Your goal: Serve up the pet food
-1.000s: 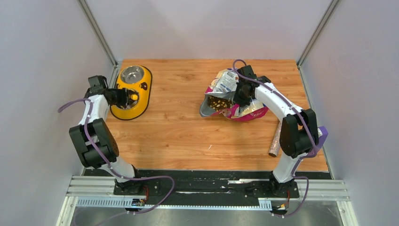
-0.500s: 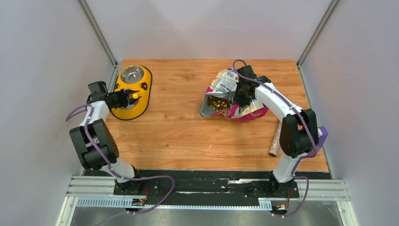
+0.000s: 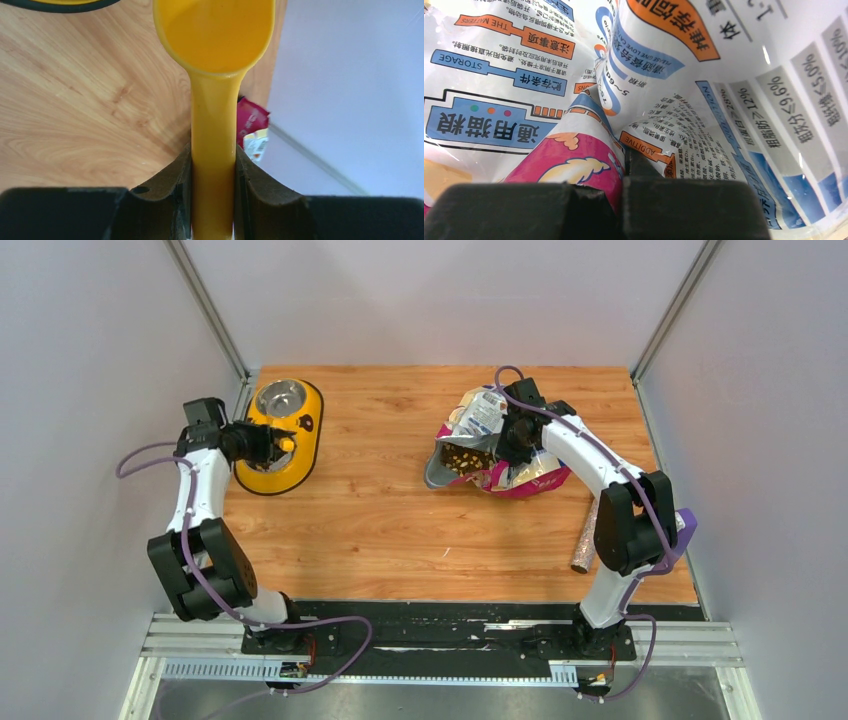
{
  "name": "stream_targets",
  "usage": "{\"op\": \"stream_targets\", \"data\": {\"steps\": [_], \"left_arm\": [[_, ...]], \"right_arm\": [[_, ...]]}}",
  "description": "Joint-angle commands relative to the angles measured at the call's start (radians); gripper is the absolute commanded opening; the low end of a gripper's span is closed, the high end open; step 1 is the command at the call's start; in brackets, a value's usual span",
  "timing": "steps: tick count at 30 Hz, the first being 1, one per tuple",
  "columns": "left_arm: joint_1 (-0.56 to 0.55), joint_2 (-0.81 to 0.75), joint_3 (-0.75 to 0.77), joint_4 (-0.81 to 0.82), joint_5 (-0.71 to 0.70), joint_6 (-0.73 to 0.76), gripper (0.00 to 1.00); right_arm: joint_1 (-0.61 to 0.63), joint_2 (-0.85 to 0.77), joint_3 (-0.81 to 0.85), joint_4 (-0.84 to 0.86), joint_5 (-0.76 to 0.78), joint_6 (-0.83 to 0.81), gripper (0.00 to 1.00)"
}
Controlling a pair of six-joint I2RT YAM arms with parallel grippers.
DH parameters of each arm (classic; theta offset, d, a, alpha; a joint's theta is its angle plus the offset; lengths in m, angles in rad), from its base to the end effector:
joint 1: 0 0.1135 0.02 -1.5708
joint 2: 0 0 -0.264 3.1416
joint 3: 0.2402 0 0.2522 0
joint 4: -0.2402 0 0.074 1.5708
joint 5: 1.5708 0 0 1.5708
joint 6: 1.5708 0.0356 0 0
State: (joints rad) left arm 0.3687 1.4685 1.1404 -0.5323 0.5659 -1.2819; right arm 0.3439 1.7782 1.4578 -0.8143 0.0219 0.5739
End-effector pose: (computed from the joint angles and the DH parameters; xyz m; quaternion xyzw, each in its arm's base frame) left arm 0.2980 0.0947 0.2751 -0.5956 0.6820 -0.3822 0.1843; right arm 0.3505 0.1247 0.2523 0.1144 0.9695 0.0862 0.1987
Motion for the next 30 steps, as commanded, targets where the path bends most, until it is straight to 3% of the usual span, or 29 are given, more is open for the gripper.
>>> {"op": "stream_targets", "data": {"steps": [1,4,9,16,22,30], "left_arm": [[-0.096,-0.061,0.072,-0.165,-0.08,0.316,0.0],[-0.17,-0.072,0.097,-0.224,-0.121,0.484,0.0],[-0.412,-0.077,0.166,-0.286,-0.214,0.787,0.0],[-0.661,-0.1,0.165,-0.295,-0.291,1.148,0.0],[-0.876,-0.077,0.196,-0.344,-0.395,1.308,0.0],[-0.958,-0.079,0.264,-0.4,-0.39,1.412,0.0]], "right_arm": [[-0.037,0.005,0.037,0.023,0.052,-0.007,0.0],[-0.036,0.006,0.044,0.023,0.041,-0.012,0.0],[-0.036,0.01,0.053,0.021,0.008,-0.021,0.0],[-0.036,0.012,0.047,0.032,-0.059,-0.025,0.0],[-0.017,0.011,0.04,0.039,-0.057,-0.029,0.0],[0.002,0.012,0.04,0.041,-0.047,-0.026,0.0]]}}
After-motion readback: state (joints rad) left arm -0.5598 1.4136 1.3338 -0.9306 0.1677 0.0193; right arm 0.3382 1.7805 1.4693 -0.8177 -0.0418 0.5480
